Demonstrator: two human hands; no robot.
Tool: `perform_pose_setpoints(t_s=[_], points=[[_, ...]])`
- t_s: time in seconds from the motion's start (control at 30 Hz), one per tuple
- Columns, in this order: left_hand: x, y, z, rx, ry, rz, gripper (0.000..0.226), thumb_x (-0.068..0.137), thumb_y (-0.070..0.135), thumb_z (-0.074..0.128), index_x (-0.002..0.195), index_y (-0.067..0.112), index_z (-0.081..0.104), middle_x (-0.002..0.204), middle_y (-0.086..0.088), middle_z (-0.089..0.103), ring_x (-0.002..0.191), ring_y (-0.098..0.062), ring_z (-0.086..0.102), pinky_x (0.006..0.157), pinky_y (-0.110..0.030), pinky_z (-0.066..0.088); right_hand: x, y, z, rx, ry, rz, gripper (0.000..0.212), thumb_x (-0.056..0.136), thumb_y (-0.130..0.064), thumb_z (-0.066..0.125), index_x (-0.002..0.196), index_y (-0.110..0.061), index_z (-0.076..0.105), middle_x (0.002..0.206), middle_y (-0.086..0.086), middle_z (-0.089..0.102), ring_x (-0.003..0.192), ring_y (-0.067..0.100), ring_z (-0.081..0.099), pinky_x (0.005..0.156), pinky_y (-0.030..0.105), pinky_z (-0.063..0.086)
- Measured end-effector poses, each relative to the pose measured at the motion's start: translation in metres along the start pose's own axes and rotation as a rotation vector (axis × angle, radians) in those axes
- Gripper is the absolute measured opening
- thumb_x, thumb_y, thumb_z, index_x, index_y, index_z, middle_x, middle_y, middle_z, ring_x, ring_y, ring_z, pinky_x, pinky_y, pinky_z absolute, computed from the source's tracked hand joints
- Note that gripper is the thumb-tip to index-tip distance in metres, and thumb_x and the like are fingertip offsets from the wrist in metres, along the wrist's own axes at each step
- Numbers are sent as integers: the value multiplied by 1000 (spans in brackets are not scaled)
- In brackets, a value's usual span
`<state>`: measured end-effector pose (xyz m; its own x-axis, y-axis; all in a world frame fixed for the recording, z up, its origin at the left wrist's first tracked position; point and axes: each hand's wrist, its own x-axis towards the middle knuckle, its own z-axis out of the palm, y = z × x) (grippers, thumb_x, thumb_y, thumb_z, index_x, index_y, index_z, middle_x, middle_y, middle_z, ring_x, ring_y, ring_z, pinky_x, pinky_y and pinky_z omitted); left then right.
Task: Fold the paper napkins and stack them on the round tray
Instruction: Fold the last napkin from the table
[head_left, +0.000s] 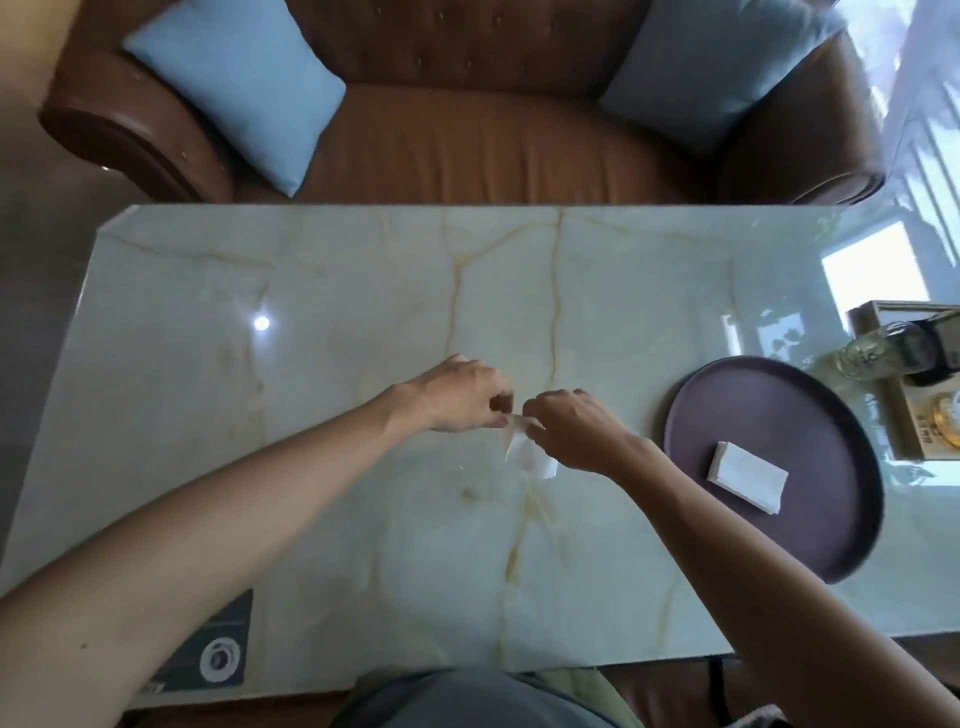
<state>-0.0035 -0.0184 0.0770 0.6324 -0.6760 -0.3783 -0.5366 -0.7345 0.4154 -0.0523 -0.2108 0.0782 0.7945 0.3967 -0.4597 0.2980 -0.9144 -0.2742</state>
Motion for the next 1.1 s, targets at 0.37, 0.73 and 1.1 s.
perform_pose_setpoints(t_s=[0.37, 0.73, 1.1], points=[[-17, 10, -21, 33, 193, 89, 38, 96, 54, 56, 105, 22, 74, 99, 4, 73, 94, -20, 65, 88, -30, 39, -7, -12, -44, -36, -6, -35, 19, 99, -22, 53, 102, -14, 70, 99, 5, 72, 96, 31, 65, 82, 39, 48], [-43, 10, -37, -57, -22, -85, 19, 87, 34, 59, 100, 21, 60, 102, 3, 68, 95, -24, 65, 82, -40, 54, -8, -16, -55, -10, 72, -47, 27, 101, -33, 50, 98, -15, 71, 94, 4, 72, 92, 28, 64, 71, 33, 39], [-59, -2, -38, -110, 62, -58, 28, 102, 31, 54, 91, 12, 71, 85, 0, 71, 79, -21, 62, 76, -39, 51, -16, -17, -64, 23, 85, -33, 29, 102, -37, 53, 99, -17, 74, 100, 3, 74, 94, 29, 65, 73, 32, 39]])
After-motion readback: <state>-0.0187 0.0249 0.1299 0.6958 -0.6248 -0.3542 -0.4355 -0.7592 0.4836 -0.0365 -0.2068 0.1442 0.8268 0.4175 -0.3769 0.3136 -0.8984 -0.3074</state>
